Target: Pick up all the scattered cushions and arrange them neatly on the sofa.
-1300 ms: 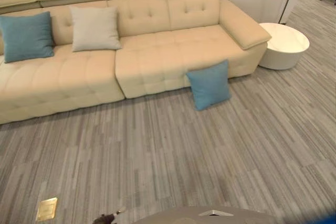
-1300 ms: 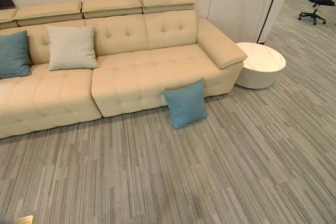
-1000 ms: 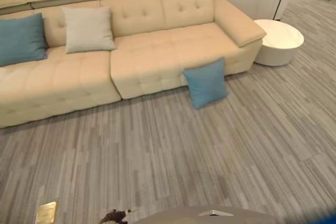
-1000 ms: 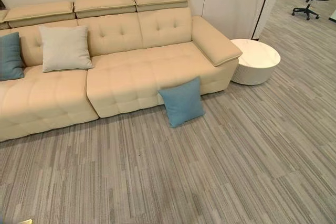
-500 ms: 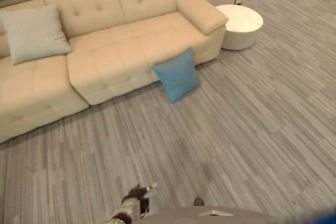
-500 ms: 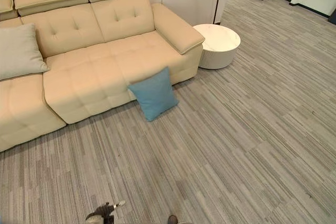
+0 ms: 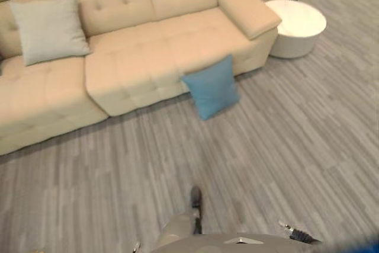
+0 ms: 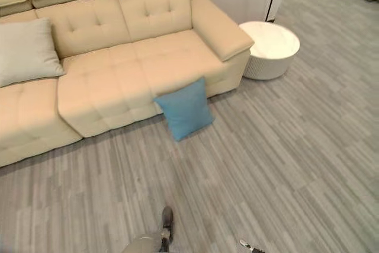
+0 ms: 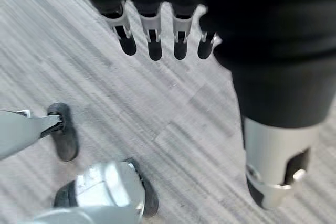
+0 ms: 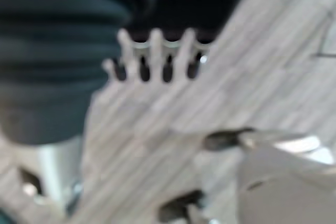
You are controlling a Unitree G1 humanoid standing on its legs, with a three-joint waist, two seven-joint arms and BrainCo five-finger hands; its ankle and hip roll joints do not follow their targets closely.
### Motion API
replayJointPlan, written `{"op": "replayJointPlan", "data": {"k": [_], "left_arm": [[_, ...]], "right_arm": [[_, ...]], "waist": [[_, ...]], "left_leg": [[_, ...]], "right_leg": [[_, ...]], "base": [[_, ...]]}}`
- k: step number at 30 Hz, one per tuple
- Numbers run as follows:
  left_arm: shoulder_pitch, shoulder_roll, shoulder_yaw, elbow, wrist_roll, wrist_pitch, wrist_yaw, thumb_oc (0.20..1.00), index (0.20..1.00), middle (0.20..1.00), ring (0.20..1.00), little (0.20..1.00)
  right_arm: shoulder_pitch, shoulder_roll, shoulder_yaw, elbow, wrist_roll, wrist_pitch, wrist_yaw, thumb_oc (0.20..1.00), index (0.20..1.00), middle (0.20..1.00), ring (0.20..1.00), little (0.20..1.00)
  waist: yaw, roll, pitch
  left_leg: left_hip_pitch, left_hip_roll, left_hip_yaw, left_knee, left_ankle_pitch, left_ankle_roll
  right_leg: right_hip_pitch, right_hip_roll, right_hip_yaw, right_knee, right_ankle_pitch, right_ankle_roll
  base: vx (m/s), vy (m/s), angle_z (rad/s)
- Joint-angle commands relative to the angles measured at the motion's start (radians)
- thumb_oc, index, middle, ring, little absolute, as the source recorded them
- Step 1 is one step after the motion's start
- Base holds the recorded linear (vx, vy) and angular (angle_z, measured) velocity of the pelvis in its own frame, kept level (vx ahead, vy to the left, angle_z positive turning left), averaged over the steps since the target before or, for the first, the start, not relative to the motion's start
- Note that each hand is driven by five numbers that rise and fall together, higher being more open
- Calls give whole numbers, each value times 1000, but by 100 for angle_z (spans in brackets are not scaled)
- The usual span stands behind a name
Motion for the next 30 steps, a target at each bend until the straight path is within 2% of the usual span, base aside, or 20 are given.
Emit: {"op": "replayJointPlan", "data": {"k": [1, 2, 3, 4, 6, 7, 9, 11, 12, 13, 14, 15, 17, 18, 19, 22, 24, 27, 29, 30], "left_arm": [[-27, 42, -14, -10, 19, -45, 5, 1000, 1000, 1000, 1000, 1000], [-29, 46, -29, -16, 36, -44, 10, 1000, 1000, 1000, 1000, 1000], [-41, 51, -64, -10, 68, -41, 13, 1000, 1000, 1000, 1000, 1000], [-50, 57, -74, -2, 81, -39, 22, 1000, 1000, 1000, 1000, 1000], [-63, 67, -99, 1, 105, -39, 45, 1000, 1000, 1000, 1000, 1000], [-64, 67, -99, 1, 105, -39, 45, 1000, 1000, 1000, 1000, 1000], [-81, 64, -152, -16, 152, -42, 55, 1000, 1000, 1000, 1000, 1000], [-99, 62, -211, -34, 200, -43, 74, 1000, 1000, 1000, 1000, 1000], [-99, 62, -211, -34, 200, -43, 74, 1000, 1000, 1000, 1000, 1000], [-108, 56, -261, -95, 250, -66, 111, 1000, 1000, 1000, 1000, 1000], [-107, 55, -263, -97, 250, -66, 112, 1000, 1000, 1000, 1000, 1000], [-107, 53, -279, -140, 256, -107, 167, 1000, 1000, 1000, 1000, 1000], [-107, 52, -280, -141, 256, -107, 168, 1000, 1000, 1000, 1000, 1000], [-97, 45, -303, -142, 270, -109, 172, 1000, 1000, 1000, 1000, 1000], [-93, 41, -315, -138, 282, -104, 176, 1000, 1000, 1000, 1000, 1000], [-78, 38, -339, -115, 308, -107, 176, 1000, 1000, 1000, 1000, 1000], [-46, 11, -325, -181, 292, -127, 137, 1000, 1000, 1000, 1000, 1000], [-43, -28, -280, -258, 237, -140, 68, 1000, 1000, 1000, 1000, 1000], [-65, -45, -259, -271, 203, -144, 63, 1000, 1000, 1000, 1000, 1000], [-83, -54, -252, -276, 189, -144, 56, 1000, 1000, 1000, 1000, 1000]], "right_arm": [[56, -20, -2, -25, 1, -32, -3, 1000, 1000, 1000, 1000, 1000], [52, -19, 8, -30, -4, -36, -8, 1000, 1000, 1000, 1000, 1000], [53, -11, 22, -68, -10, -47, -17, 1000, 1000, 1000, 1000, 1000], [52, -3, 34, -95, -18, -49, -24, 1000, 1000, 1000, 1000, 1000], [53, 12, 56, -140, -28, -60, -34, 1000, 1000, 1000, 1000, 1000], [53, 12, 56, -140, -28, -59, -34, 1000, 1000, 1000, 1000, 1000], [53, 34, 84, -185, -35, -62, -39, 1000, 1000, 1000, 1000, 1000], [72, 48, 93, -191, -43, -62, -41, 1000, 1000, 1000, 1000, 1000], [72, 48, 92, -191, -44, -61, -42, 1000, 1000, 1000, 1000, 1000], [94, 59, 75, -177, -34, -60, -49, 1000, 1000, 1000, 1000, 1000], [95, 59, 74, -177, -34, -60, -49, 1000, 1000, 1000, 1000, 1000], [120, 87, 20, -157, 6, -61, -47, 1000, 1000, 1000, 1000, 1000], [120, 86, 20, -157, 6, -61, -47, 1000, 1000, 1000, 1000, 1000], [129, 91, 13, -140, 5, -65, -54, 1000, 1000, 1000, 1000, 1000], [134, 86, 14, -130, 0, -67, -55, 1000, 1000, 1000, 1000, 1000], [146, 77, 15, -99, -16, -67, -59, 1000, 1000, 1000, 1000, 1000], [150, 67, 14, -58, -11, -72, -60, 1000, 1000, 1000, 1000, 1000], [140, 62, 17, -46, -4, -79, -59, 1000, 1000, 1000, 1000, 1000], [126, 61, 25, -44, 0, -86, -64, 1000, 1000, 1000, 1000, 1000], [117, 61, 33, -46, 2, -87, -72, 1000, 1000, 1000, 1000, 1000]], "waist": [[32, 23, -60], [36, 16, -60], [30, 14, -51], [28, 21, -52], [25, 29, -40], [25, 32, -43], [21, 48, -26], [7, 59, -3], [7, 60, -1], [-2, 62, 12], [-2, 64, 14], [-14, 53, 34], [-13, 54, 35], [-19, 51, 38], [-24, 50, 38], [-34, 45, 20], [-31, 54, 2], [-28, 54, -3], [-31, 52, 10], [-39, 42, 11]], "left_leg": [[71, 18, -17, -2, -22, -81], [80, 11, -23, 10, -40, -71], [110, -3, -55, 24, -69, -58], [122, 2, -63, 24, -80, -52], [155, 14, -73, 25, -108, -45], [152, 18, -74, 25, -105, -46], [179, 39, -94, 26, -126, -49], [197, 49, -125, 48, -152, -58], [199, 50, -126, 48, -154, -58], [218, 47, -160, 53, -177, -72], [221, 48, -161, 54, -179, -72], [243, 46, -192, 81, -223, -87], [244, 46, -192, 84, -225, -87], [262, 48, -210, 85, -243, -102], [270, 50, -219, 86, -247, -111], [297, 64, -240, 68, -261, -138], [330, 120, -267, 57, -271, -182], [283, 168, -288, 143, -246, -239], [178, 217, -279, 311, -134, -292], [124, 244, -236, 370, -85, -284]], "right_leg": [[-20, -24, -12, 147, 16, 41], [-49, -54, -43, 258, 52, 99], [-113, -93, -81, 430, 138, 147], [-162, -117, -102, 492, 175, 144], [-223, -176, -160, 507, 187, 115], [-225, -172, -161, 503, 192, 114], [-279, -197, -185, 401, 149, 80], [-314, -220, -154, 284, 171, 84], [-310, -218, -155, 282, 171, 84], [-345, -240, -96, 169, 216, 102], [-340, -239, -98, 165, 217, 103], [-383, -280, -18, 90, 303, 135], [-382, -279, -18, 89, 303, 135], [-394, -289, 12, 93, 332, 151], [-393, -288, 24, 106, 335, 155], [-361, -268, 61, 124, 291, 152], [-365, -215, 69, 186, 204, 112], [-333, -160, 34, 174, 176, 30], [-310, -132, 7, 156, 167, -5], [-305, -132, -16, 147, 162, -16]], "base": [[368, 175, 25], [384, 194, 27], [385, 187, 16], [330, 144, 25], [174, 49, 39], [163, 0, 21], [228, -54, 9], [205, -104, 21], [209, -146, 45], [147, -102, 52], [345, -340, 70], [208, -238, 72], [168, -218, 65], [197, -286, 43], [273, -409, 30], [179, -282, 8], [287, -588, 3], [130, -513, 7], [33, -465, 32], [9, -412, 48]]}}
